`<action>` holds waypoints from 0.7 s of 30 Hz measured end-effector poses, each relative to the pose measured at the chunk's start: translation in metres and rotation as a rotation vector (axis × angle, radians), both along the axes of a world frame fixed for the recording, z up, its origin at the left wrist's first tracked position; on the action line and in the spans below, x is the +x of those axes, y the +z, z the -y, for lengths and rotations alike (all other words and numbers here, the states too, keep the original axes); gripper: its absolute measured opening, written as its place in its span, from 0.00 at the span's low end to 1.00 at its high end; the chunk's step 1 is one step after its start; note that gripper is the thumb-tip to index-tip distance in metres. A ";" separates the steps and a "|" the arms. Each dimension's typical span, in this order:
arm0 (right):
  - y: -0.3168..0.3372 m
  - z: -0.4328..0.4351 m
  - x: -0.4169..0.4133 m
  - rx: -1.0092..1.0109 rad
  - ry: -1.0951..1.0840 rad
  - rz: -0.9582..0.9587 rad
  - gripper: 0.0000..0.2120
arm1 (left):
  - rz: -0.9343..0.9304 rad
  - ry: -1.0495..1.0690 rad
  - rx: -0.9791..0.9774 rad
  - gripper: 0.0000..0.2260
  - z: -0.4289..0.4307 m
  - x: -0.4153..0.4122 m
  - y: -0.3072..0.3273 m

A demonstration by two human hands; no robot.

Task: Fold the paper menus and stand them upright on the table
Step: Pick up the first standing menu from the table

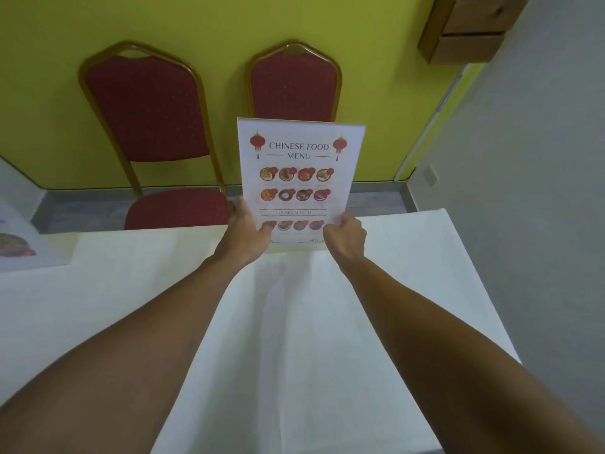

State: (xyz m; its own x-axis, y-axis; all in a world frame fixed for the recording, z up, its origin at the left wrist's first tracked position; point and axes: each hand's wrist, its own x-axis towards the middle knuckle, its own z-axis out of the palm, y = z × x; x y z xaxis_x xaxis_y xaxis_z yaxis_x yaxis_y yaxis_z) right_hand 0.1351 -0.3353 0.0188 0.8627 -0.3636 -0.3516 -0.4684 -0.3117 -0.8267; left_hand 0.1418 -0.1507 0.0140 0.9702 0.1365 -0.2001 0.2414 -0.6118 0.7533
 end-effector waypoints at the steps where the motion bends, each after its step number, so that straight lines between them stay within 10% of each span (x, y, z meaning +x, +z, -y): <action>1: 0.001 0.011 0.000 0.003 -0.009 0.005 0.23 | 0.005 -0.001 -0.001 0.24 0.011 -0.001 0.001; 21: 0.003 0.239 0.015 -0.040 -0.156 0.107 0.17 | -0.009 -0.168 -0.084 0.31 0.231 0.014 -0.013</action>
State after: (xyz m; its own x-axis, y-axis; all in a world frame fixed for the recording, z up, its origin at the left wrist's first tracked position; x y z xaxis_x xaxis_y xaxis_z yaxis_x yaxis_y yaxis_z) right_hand 0.1505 -0.5741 0.0220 0.8266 -0.5076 -0.2431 -0.4233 -0.2760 -0.8629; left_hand 0.1560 -0.3815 0.0006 0.9762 -0.0449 -0.2124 0.1478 -0.5791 0.8018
